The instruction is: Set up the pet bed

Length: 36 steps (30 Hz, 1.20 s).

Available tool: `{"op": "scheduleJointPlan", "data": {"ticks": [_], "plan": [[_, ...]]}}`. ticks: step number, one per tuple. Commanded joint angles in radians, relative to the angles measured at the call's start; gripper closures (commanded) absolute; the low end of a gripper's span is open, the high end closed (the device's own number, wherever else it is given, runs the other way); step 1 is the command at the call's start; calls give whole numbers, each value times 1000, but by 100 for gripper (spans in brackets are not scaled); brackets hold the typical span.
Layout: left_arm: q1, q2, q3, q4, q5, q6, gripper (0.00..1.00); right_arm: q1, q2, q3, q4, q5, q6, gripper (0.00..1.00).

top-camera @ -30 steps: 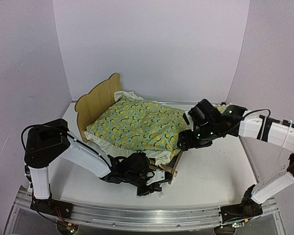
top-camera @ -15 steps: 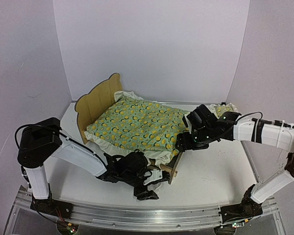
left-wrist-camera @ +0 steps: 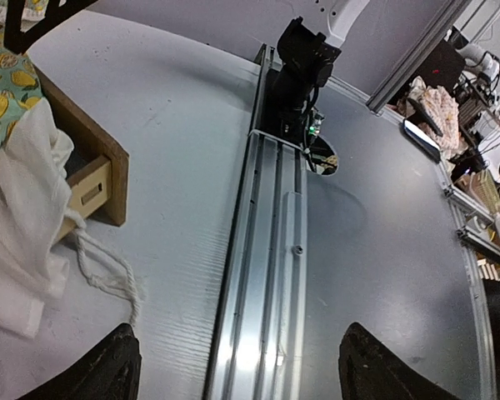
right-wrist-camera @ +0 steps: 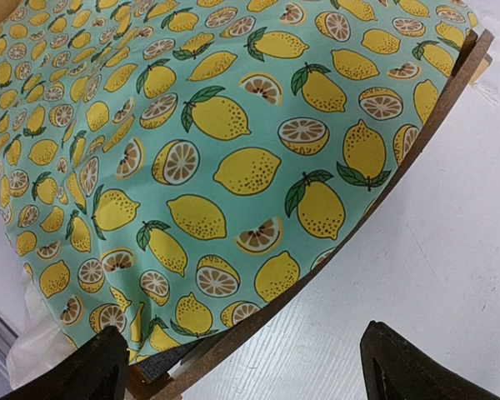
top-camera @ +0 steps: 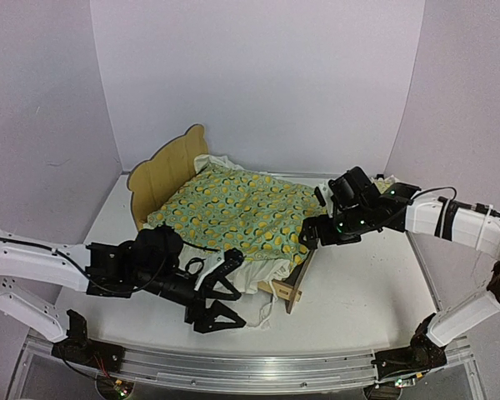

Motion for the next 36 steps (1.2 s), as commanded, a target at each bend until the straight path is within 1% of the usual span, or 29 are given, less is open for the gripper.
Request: {"op": "scheduleJointPlan", "data": {"ticks": [1,2,3,4,5,6,7,9,11,12,13,14,17,18,22,25,27,28,29,31,32,34,36], "plan": [[8,-143,-18,-90,-37,-179,20,4,-39,-15,12,-12,-5,2],[21,-166,7,-136,-143,-221,21,3,-55,-25,15,-31,3,2],[41,-183,41,-211,-270,-303,20,3,-62,-31,23,-38,21,2],[72,-186,70,-252,-358,-375,16,4,-58,-27,25,-70,37,2],[119,-184,90,-262,-376,-426,16,5,-52,-26,26,-86,57,2],[167,-175,109,-272,-384,-493,21,6,-45,-30,30,-92,83,2],[200,-168,131,-300,-454,-587,22,5,-37,-39,36,-101,99,4],[231,-168,132,-345,-605,-774,19,5,-27,-47,52,-108,125,9],[244,-176,126,-367,-759,-871,19,5,-20,-47,72,-109,130,12],[253,-179,123,-392,-809,-930,17,5,-13,-41,74,-104,129,14],[277,-176,119,-400,-824,-970,15,5,-4,-31,72,-101,129,16],[315,-165,117,-398,-810,-983,14,5,7,-18,66,-104,124,18],[433,-80,154,-380,-713,-927,12,5,24,-5,57,-118,121,28],[473,-47,167,-379,-691,-913,12,5,24,-7,57,-113,124,29],[527,16,182,-356,-705,-882,12,5,20,-19,52,-107,138,30],[575,44,167,-344,-667,-931,10,5,18,-46,56,-132,177,29],[600,71,160,-330,-667,-945,12,5,16,-69,82,-133,212,32],[611,83,159,-323,-673,-945,14,5,21,-79,97,-140,223,35],[621,91,160,-314,-681,-939,18,5,30,-83,103,-147,233,38],[638,107,168,-298,-695,-909,30,5,43,-87,103,-151,253,42],[645,112,175,-294,-698,-892,39,5,45,-93,108,-152,260,43],[652,121,191,-285,-722,-847,58,5,50,-97,119,-155,269,44],[660,131,206,-283,-758,-801,74,6,65,-96,119,-162,272,47]]}}
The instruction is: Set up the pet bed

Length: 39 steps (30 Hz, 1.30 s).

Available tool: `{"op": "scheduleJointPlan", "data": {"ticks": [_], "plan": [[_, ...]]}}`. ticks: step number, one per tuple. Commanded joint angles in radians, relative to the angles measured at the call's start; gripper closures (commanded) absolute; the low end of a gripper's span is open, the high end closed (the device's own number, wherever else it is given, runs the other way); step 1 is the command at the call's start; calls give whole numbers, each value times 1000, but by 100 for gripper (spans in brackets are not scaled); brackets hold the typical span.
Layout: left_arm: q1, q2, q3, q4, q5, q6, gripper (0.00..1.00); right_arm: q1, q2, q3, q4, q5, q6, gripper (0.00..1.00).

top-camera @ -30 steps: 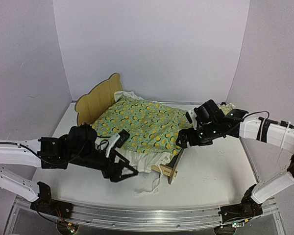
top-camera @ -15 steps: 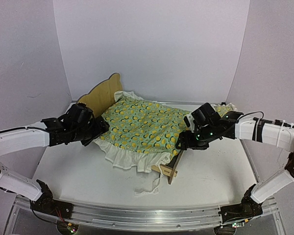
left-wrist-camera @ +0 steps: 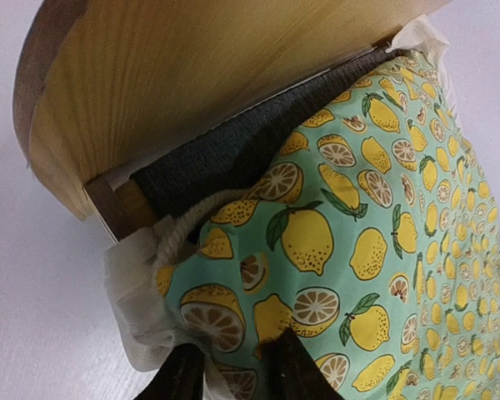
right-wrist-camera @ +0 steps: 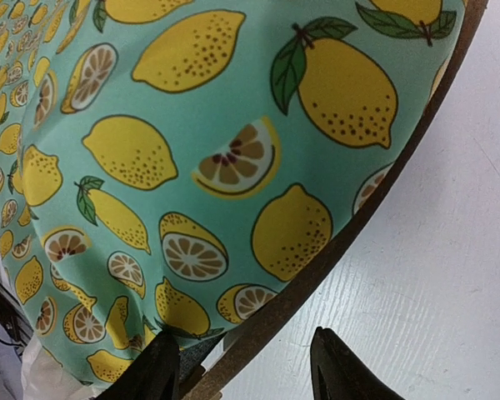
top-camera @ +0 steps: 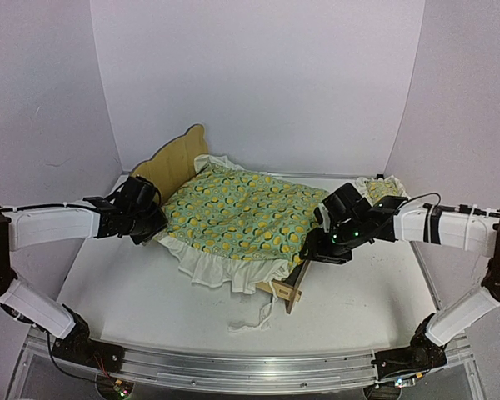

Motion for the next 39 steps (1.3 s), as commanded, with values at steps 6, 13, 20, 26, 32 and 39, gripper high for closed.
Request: {"op": "scheduleJointPlan", "data": {"ticks": [6,13,20,26,32,39], "plan": [[62,-3,90,49,-230,202,100,7,41,-47,77,5,48,67],[83,4,98,48,-338,325,100,7,39,-83,79,122,-14,100],[88,14,89,45,-223,438,90,7,96,18,67,106,-173,99],[88,-147,-17,41,-34,456,58,7,30,185,-192,138,-344,52],[86,-357,-35,19,229,518,38,7,13,277,-212,-222,-555,33],[-256,-347,2,161,445,626,30,-2,115,229,-58,-401,-535,56]]}}
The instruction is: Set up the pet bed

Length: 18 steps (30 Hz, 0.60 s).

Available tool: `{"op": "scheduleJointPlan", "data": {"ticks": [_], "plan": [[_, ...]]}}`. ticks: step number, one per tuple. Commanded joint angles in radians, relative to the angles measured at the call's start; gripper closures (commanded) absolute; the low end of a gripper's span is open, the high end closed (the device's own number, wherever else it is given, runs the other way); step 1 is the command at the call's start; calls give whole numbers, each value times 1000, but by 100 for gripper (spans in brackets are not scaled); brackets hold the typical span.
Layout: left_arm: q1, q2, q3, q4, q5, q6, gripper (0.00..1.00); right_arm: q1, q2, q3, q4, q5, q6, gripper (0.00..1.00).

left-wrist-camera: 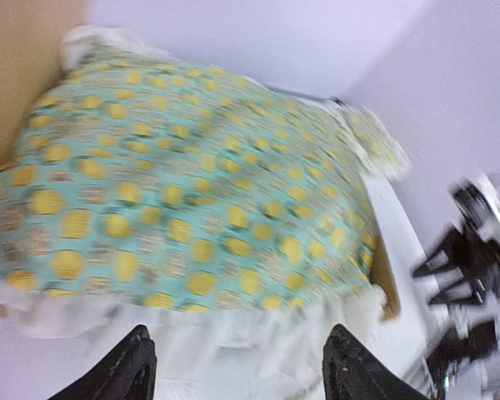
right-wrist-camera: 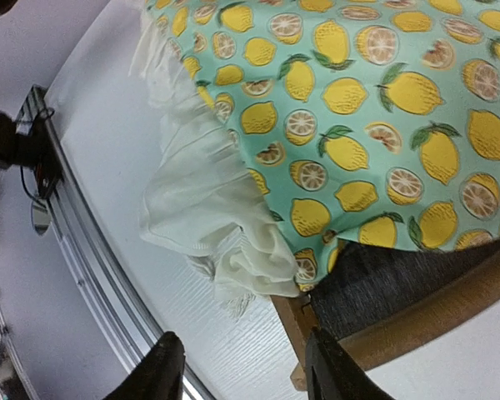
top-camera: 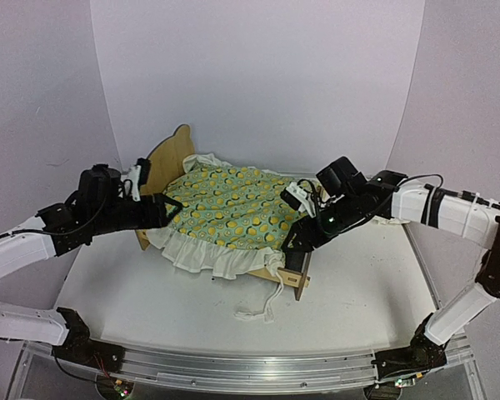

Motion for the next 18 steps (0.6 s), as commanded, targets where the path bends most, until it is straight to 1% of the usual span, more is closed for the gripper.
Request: {"op": "scheduleJointPlan", "data": {"ticks": [1,3,4,6,8,10,11,15,16,18], "plan": [[-272,82,64,157,123,121,30,-14,74,-11,71,-98,-38,59],[-355,182,94,216,102,158,28,-19,88,-18,86,-101,-35,59],[-384,257,116,227,85,176,27,-19,93,-21,99,-106,-34,58],[-435,361,162,242,51,218,26,-21,101,-26,105,-98,-32,56],[-470,443,201,289,21,263,25,-26,105,-34,109,-97,-29,55],[-496,517,248,297,-12,320,24,-36,109,-39,109,-82,-19,55],[-506,547,266,297,-60,339,24,-39,109,-45,110,-77,-17,53],[-520,626,300,299,-166,394,25,-48,119,-53,114,-77,-17,47],[-521,639,307,298,-195,404,26,-48,124,-53,114,-77,-18,47],[-520,663,317,287,-237,421,33,-48,137,-48,116,-78,-19,47]]}}
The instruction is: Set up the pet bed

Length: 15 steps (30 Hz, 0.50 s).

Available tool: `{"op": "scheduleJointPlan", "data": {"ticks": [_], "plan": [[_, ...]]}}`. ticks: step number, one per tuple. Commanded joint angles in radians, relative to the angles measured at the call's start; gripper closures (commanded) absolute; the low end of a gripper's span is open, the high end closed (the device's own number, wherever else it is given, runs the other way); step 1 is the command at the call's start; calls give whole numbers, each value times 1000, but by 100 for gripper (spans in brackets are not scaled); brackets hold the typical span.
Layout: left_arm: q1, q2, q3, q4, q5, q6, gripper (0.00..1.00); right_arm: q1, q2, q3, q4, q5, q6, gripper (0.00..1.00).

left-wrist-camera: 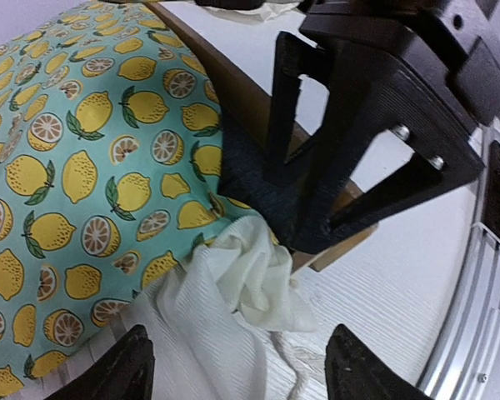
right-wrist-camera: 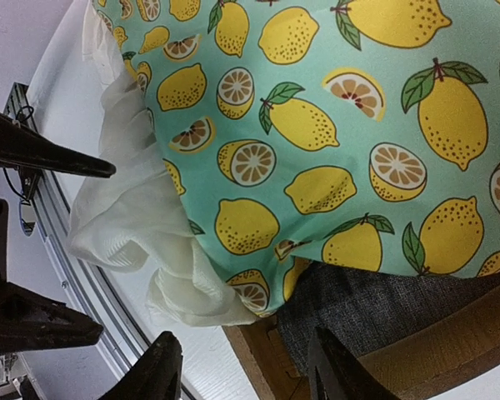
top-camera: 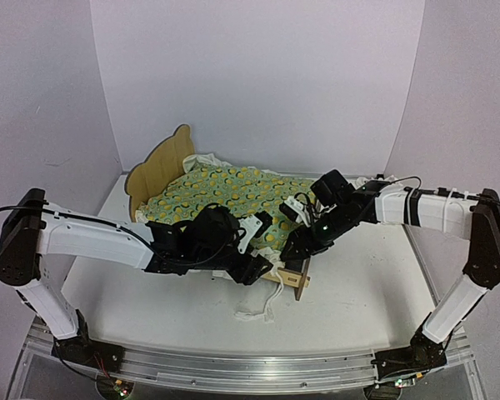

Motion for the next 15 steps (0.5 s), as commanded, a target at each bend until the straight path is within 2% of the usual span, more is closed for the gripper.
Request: {"op": "scheduleJointPlan", "data": {"ticks": [1,4,10,11,15], "plan": [[-1,35,76,45,-160,90,36,-5,24,9,43,-4,-7,46],[-1,42,82,-3,-233,82,56,-5,41,16,43,7,-12,46],[0,31,88,-95,-253,75,97,-5,80,41,43,-1,-25,48],[-1,20,82,-105,-251,71,100,-5,84,44,43,0,-26,48],[2,-37,51,-126,-234,49,100,-5,102,54,63,-20,-11,55]]}}
